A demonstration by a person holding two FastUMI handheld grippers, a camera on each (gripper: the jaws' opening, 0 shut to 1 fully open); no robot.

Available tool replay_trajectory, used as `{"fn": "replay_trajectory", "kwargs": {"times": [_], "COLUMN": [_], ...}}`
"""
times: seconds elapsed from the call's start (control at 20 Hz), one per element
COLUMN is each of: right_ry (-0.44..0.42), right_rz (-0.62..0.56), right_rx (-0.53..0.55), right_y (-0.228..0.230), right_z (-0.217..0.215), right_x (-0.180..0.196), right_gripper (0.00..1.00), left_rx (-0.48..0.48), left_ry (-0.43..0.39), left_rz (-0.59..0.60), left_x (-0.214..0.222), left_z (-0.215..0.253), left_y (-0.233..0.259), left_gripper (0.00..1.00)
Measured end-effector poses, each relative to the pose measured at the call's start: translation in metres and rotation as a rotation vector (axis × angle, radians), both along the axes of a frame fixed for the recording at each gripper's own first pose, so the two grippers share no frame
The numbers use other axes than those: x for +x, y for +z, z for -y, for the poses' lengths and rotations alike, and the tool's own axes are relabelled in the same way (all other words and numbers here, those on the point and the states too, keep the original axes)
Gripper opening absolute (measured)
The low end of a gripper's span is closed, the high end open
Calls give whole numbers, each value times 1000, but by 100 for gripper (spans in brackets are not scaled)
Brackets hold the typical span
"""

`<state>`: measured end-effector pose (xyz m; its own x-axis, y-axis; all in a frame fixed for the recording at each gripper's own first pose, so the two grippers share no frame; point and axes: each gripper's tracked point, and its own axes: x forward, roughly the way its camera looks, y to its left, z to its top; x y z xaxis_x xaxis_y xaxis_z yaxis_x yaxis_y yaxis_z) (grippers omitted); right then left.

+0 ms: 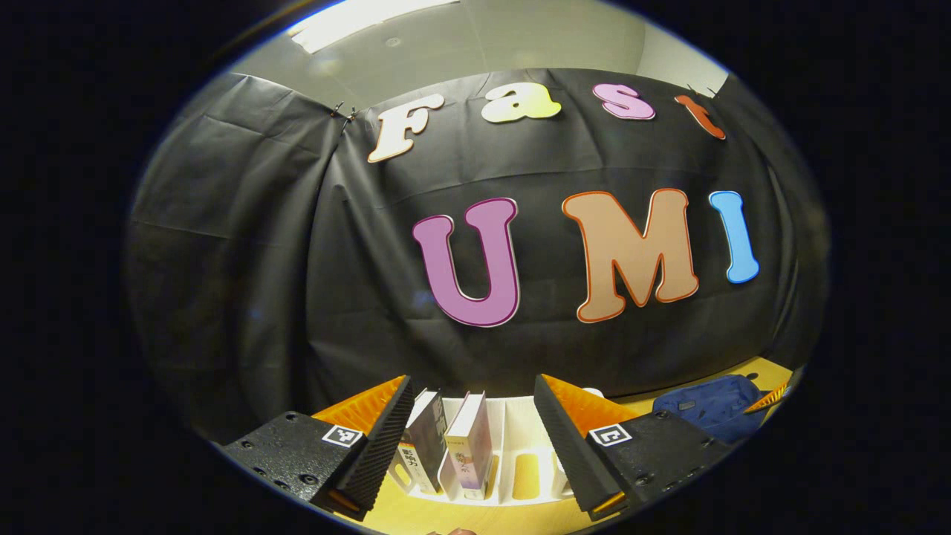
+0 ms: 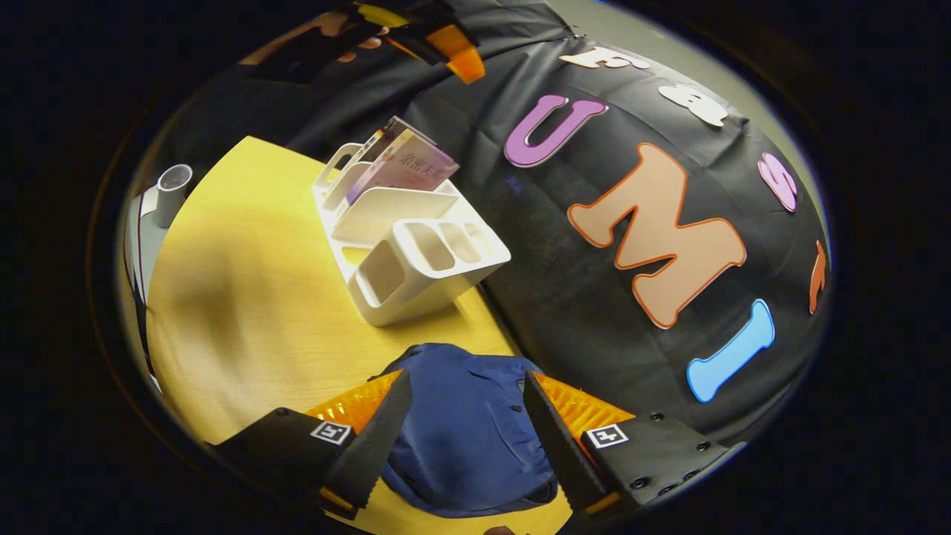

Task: Open the schoolbag, grab two books from the bookshelf and put them into the schoolbag.

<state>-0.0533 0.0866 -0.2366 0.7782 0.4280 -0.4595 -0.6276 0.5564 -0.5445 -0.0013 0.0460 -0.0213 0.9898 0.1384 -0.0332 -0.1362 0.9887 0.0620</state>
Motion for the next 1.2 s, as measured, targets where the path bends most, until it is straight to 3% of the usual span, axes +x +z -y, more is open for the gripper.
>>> {"fn": "replay_trajectory", "kwargs": {"times": [0.2, 0.45, 0.7, 0.75, 0.8, 0.9, 0.95, 1.0, 1.05, 1.1, 1.2], "right_ry": [54, 61, 4, -10, -23, -61, -82, -102, -117, -125, -138], "right_rz": [-58, -45, -24, -18, -21, -32, -43, -49, -52, -55, -70], "right_rx": [-33, -135, -205, -210, -213, -232, -243, -255, -272, -287, -300], "right_y": [-37, -64, -69, -64, -61, -61, -64, -66, -69, -73, -78], "right_z": [-15, -14, -3, 1, 6, 14, 18, 22, 26, 29, 31], "right_x": [-12, -6, 4, 4, 4, 6, 8, 10, 11, 14, 14], "right_gripper": [98, 99, 96, 88, 96, 95, 90, 75, 69, 51, 29], "left_rx": [7, 19, 18, 15, 12, 7, 6, 7, 9, 10, 11], "left_ry": [32, 57, 63, 62, 61, 56, 53, 48, 44, 41, 35], "left_rz": [-9, -16, -25, -25, -28, -31, -32, -33, -36, -37, -37], "left_x": [-6, -12, -14, -14, -15, -14, -15, -15, -16, -16, -16], "left_z": [-12, -22, -24, -24, -24, -23, -23, -22, -22, -22, -21], "left_y": [-3, -5, -7, -7, -7, -9, -10, -9, -9, -9, -9], "left_gripper": [94, 94, 94, 94, 94, 94, 94, 94, 94, 94, 95]}}
